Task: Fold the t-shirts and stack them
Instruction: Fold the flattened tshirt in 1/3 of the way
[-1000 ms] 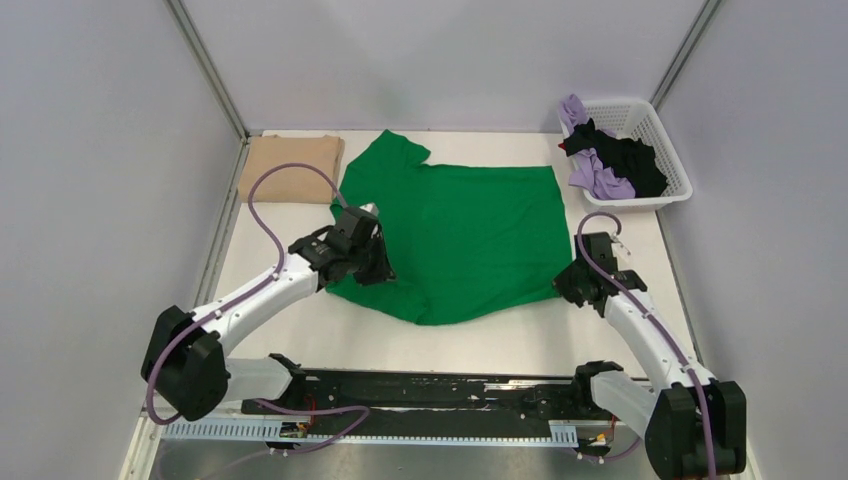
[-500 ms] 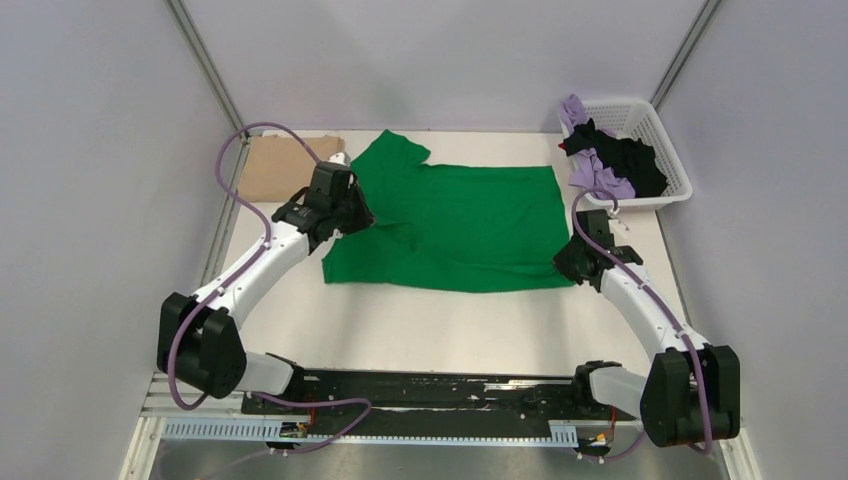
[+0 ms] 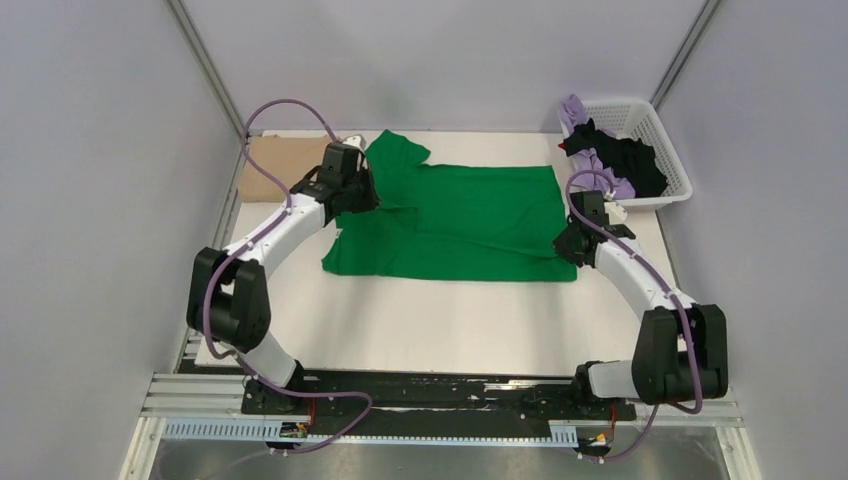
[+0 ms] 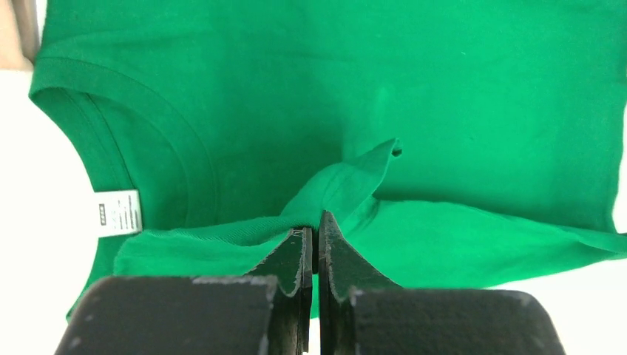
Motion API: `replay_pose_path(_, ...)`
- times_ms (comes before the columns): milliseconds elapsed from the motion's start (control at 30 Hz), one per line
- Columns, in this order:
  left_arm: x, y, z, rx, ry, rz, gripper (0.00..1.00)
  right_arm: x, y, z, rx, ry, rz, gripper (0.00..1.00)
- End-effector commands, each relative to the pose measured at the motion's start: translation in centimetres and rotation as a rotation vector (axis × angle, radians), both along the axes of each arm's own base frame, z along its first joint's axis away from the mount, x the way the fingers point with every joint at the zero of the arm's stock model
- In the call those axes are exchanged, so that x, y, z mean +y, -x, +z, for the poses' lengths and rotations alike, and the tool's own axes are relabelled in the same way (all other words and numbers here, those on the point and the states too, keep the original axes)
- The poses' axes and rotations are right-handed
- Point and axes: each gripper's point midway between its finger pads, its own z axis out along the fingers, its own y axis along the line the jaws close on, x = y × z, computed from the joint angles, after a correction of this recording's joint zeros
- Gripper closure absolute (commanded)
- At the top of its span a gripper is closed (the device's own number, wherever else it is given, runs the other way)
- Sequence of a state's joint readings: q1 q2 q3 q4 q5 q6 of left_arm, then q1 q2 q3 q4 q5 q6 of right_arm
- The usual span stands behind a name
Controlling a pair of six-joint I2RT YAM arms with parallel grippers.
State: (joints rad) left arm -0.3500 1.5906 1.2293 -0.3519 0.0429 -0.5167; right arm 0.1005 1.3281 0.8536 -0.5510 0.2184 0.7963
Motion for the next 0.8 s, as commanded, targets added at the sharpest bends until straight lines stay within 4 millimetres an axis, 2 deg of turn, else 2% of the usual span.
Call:
replay_pose_path(0, 0.8, -3.1, 0.4, -0.047, -0.026, -0.005, 0.99, -0.6, -3.5, 1.3, -0.068, 0.022, 0.002, 0.96)
replay_pose_path(167, 1.4, -6.4, -2.2, -0.01, -0.05, 0.031, 0.85, -1.6, -6.3, 0.6, -0.056, 0.058, -0.026, 0.88)
replay_pose_path(200, 1.6, -7.6, -1.5, -0.028, -0.052, 0.05, 0.81, -1.9, -6.9, 0.4, -0.05, 0.068, -0.031, 0.81)
replay_pose_path(233, 2.2, -8.3, -3.0, 0.01, -0.065, 0.069, 0.74, -2.1, -7.5, 0.5, -0.051, 0.074, -0.032, 0.74)
replay_pose_path(267, 2.7, -9.4, -2.2, 0.01, -0.06, 0.09, 0.69, -2.1, -7.9, 0.5, -0.047, 0.076, -0.03, 0.63)
replay_pose_path(300, 2.9, -9.8, -3.5, 0.044, -0.066, 0.098, 0.43, -2.0, -8.3, 0.9, -0.051, 0.075, -0.03, 0.49)
replay_pose_path(333, 3.0, -10.4, -2.7, 0.048, -0.049, 0.105, 0.26, -1.9, -8.5, 1.2, -0.055, 0.071, -0.028, 0.41)
replay_pose_path(367, 2.9, -10.6, -3.1, 0.063, -0.042, 0.102, 0.07, -1.8, -8.6, 1.7, -0.063, 0.062, -0.023, 0.33)
replay_pose_path(467, 2.2, -10.1, -2.0, 0.063, 0.003, 0.076, 0.01, -0.7, -8.0, 2.8, -0.09, 0.03, 0.022, 0.03)
replay_pose_path(533, 2.0, -8.9, -0.4, 0.035, 0.037, 0.066, 0.0, 0.3, -7.1, 3.2, -0.098, 0.016, 0.063, 0.0)
replay_pose_path(633, 1.3, -6.6, 0.0, 0.034, 0.095, 0.046, 0.0, 2.9, -5.3, 3.2, -0.111, -0.018, 0.164, 0.0)
replay_pose_path(667, 0.9, -5.0, -0.6, 0.049, 0.106, 0.03, 0.0, 4.1, -4.8, 3.0, -0.118, -0.038, 0.209, 0.0)
replay_pose_path(700, 0.2, -4.6, -0.4, 0.036, 0.14, 0.015, 0.0, 5.2, -4.5, 2.7, -0.122, -0.057, 0.244, 0.0)
replay_pose_path(733, -0.5, -2.9, -1.8, 0.065, 0.149, -0.005, 0.0, 6.2, -4.3, 2.3, -0.126, -0.073, 0.281, 0.0)
replay_pose_path(767, -1.4, -2.7, -1.8, 0.055, 0.185, -0.025, 0.0, 7.0, -4.3, 2.0, -0.128, -0.085, 0.311, 0.0)
